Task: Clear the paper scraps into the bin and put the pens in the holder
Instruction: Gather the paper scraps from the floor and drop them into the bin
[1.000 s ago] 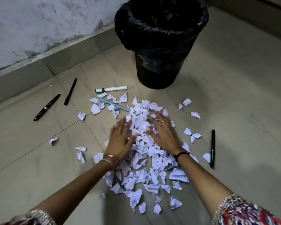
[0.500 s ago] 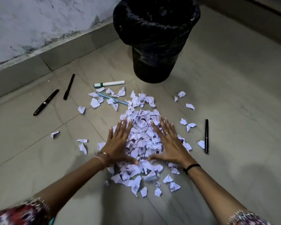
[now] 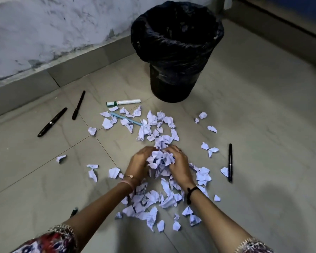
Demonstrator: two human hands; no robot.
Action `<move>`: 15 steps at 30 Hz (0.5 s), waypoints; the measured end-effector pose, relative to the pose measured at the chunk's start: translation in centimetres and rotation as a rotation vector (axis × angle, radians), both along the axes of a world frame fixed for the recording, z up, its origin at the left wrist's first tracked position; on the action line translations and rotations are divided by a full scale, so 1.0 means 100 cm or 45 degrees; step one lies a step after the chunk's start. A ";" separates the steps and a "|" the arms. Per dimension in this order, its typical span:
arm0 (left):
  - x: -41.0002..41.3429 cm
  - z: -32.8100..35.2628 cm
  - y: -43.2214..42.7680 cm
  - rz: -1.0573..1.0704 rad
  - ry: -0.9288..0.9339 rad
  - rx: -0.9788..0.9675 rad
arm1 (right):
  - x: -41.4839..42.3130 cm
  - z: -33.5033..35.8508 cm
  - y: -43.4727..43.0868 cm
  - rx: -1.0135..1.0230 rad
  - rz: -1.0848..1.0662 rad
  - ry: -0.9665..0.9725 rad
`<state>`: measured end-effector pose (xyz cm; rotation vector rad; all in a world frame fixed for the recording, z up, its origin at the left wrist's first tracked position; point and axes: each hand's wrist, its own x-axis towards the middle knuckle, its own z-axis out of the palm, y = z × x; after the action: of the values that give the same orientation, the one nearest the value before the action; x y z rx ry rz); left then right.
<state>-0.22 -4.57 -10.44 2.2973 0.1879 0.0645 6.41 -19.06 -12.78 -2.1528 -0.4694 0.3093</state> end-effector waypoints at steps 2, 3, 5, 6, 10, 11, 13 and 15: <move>0.005 0.009 0.000 0.116 -0.008 -0.025 | 0.008 0.009 -0.003 0.059 -0.066 0.170; 0.006 0.015 0.000 0.162 -0.023 -0.031 | 0.013 0.016 -0.005 0.063 -0.083 0.255; 0.010 0.035 0.006 0.195 -0.021 -0.049 | 0.025 0.039 -0.008 0.109 -0.047 0.426; 0.013 0.048 0.011 0.187 -0.013 -0.068 | 0.032 0.054 -0.008 0.155 -0.009 0.490; 0.038 0.109 0.038 0.073 -0.057 -0.188 | 0.063 0.132 -0.004 0.299 0.175 0.586; 0.048 0.127 0.045 0.053 -0.069 -0.221 | 0.073 0.155 -0.002 0.314 0.229 0.555; 0.071 0.165 0.057 0.020 -0.084 -0.285 | 0.092 0.199 0.003 0.367 0.280 0.503; 0.097 0.204 0.067 0.004 -0.100 -0.316 | 0.116 0.238 0.008 0.476 0.282 0.473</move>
<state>9.46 2.15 9.99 2.0433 0.1499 0.1261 18.02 -18.24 11.04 -1.6367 -0.5049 0.6752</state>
